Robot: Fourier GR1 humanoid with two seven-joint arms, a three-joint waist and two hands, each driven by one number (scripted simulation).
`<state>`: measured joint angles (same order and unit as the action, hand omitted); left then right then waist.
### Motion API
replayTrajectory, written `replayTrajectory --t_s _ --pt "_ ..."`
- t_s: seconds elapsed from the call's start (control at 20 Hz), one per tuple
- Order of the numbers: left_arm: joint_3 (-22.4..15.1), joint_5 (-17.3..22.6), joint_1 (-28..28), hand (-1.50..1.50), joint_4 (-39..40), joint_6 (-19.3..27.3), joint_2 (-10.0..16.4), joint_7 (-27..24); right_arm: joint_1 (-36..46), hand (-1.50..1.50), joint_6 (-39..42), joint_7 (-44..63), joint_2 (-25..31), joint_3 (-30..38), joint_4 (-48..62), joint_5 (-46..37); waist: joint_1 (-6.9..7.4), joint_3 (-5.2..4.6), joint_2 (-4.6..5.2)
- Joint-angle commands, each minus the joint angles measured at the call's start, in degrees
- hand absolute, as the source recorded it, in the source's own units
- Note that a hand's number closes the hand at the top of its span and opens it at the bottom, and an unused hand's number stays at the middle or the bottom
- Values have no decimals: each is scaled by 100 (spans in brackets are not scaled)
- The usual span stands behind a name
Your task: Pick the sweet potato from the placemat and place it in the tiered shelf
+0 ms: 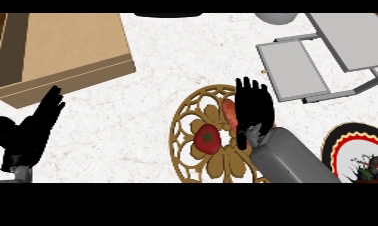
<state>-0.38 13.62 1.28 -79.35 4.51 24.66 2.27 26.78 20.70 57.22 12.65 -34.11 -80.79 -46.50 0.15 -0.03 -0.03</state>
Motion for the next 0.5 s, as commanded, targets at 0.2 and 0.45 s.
replayTrajectory --t_s 0.2,0.45 --pt "268 -61 27 0 -383 -168 50 371 -237 150 -258 -373 -270 423 954 -495 35 5 6" --pt "330 -288 139 0 -564 -206 -213 456 -224 150 284 -454 -550 659 520 -673 15 4 -2"
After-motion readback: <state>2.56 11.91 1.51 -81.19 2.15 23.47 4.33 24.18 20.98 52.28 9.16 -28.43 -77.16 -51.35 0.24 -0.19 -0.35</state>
